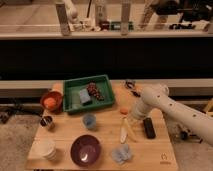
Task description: Place banana in table surface
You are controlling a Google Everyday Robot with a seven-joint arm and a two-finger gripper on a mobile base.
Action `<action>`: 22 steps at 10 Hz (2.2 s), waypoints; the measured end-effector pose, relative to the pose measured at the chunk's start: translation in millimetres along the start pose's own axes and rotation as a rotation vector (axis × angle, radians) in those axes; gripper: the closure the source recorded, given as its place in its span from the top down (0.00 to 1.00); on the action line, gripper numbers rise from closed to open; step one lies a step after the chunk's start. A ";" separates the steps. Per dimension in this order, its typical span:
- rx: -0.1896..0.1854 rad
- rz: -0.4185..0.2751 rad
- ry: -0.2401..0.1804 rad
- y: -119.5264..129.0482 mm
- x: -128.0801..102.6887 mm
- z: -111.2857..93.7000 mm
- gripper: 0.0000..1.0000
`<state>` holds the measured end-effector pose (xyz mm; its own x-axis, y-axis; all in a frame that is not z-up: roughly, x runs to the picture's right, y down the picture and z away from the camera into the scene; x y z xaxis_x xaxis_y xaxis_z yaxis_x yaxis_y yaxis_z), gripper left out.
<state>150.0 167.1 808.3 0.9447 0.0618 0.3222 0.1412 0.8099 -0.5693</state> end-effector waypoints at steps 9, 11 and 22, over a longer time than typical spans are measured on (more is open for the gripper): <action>-0.006 -0.012 -0.006 -5.5 3.8 5.8 0.19; -0.007 -0.014 -0.006 -6.6 4.2 7.9 0.14; -0.006 -0.023 0.004 -13.7 10.0 11.7 0.28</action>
<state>154.1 163.4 828.1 0.9423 0.0409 0.3322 0.1645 0.8078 -0.5660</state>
